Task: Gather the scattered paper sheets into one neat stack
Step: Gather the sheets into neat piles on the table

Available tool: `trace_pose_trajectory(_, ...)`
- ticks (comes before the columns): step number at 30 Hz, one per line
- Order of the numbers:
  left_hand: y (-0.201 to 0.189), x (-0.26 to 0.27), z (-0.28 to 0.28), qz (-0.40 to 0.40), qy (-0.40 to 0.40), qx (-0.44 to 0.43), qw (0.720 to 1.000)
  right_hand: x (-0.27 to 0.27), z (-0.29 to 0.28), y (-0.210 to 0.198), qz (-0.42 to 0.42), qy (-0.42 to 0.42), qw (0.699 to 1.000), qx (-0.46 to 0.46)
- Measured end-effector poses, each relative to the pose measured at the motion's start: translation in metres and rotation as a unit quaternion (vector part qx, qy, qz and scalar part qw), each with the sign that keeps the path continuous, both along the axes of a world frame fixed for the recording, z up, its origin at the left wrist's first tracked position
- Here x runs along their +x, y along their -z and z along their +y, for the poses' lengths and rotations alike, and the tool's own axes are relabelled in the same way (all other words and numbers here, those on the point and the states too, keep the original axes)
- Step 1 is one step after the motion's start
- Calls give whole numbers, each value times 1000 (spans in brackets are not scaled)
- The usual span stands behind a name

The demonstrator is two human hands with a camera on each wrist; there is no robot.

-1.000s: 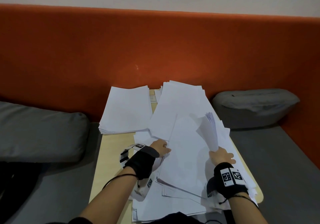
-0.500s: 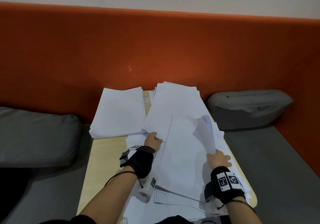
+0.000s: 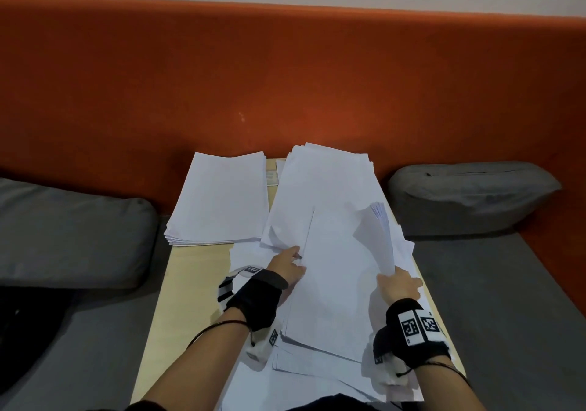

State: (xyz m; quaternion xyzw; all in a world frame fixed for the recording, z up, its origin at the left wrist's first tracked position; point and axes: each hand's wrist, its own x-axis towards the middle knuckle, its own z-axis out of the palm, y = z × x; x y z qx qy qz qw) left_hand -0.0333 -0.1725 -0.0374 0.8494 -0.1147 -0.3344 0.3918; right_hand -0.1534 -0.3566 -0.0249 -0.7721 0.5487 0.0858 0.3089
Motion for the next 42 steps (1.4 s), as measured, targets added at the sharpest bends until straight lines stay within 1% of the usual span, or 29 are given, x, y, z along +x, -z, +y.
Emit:
trace_pose_trajectory(5,-5,-1,-4,8,49,32,998,-7,3,-1,-37,1,999,-9)
trace_pose_trajectory(8,-6,-2,-5,-1,71,59,996,-7,3,-7,-18,-12,1000,-12)
trace_pose_trajectory(11,-6,-4,-8,-2,72,81,994,-7,1,-12,-10,-30,999,-5)
trace_pose_trajectory(12,-6,-5,-8,-1,72,88,994,-7,0,-13,-27,-37,999,4)
trace_pose_trajectory(15,-7,-7,-7,8,70,89,994,-9,-2,-19,-113,-62,991,39)
trace_pose_trajectory(17,-11,-6,-7,6,84,80,993,-10,-5,-29,-150,-80,985,34)
trace_pose_trajectory(20,-19,-4,-9,0,68,44,997,-13,-11,-50,-206,-124,971,9)
trace_pose_trajectory(23,-25,-3,-11,-5,9,-15,1000,-19,-20,-76,-284,-161,945,-14)
trace_pose_trajectory(25,-28,-2,-12,6,-35,-66,997,-26,-24,-97,-350,-176,920,-15)
trace_pose_trajectory(26,-27,0,-13,11,-47,-79,996,-29,-25,-108,-387,-177,905,-11)
trace_pose_trajectory(28,-31,0,-16,25,-51,-74,996,-36,-27,-126,-463,-152,873,9)
trace_pose_trajectory(30,-34,1,-19,42,-43,-72,996,-39,-29,-140,-534,-111,837,32)
trace_pose_trajectory(32,-48,-2,-20,31,-45,-106,993,-38,-28,-151,-585,-79,805,52)
trace_pose_trajectory(33,-60,-6,-20,2,-61,-152,986,-37,-26,-156,-604,-62,793,55)
trace_pose_trajectory(34,-71,-7,-19,-23,-89,-214,973,-36,-24,-159,-619,-51,782,54)
trace_pose_trajectory(35,-83,-9,-17,-43,-122,-285,950,-34,-21,-160,-633,-46,771,51)
trace_pose_trajectory(36,-93,-9,-16,-61,-120,-360,923,-33,-18,-161,-643,-48,762,47)
trace_pose_trajectory(38,-112,-10,-13,-98,-84,-440,889,-29,-13,-157,-659,-53,749,44)
trace_pose_trajectory(39,-121,-9,-13,-109,-71,-465,876,-26,-12,-155,-664,-51,745,45)
trace_pose_trajectory(40,-129,-9,-14,-124,-63,-472,870,-23,-11,-154,-669,-48,740,47)
trace_pose_trajectory(42,-135,-9,-17,-190,-81,-448,870,-16,-8,-151,-680,-47,729,57)
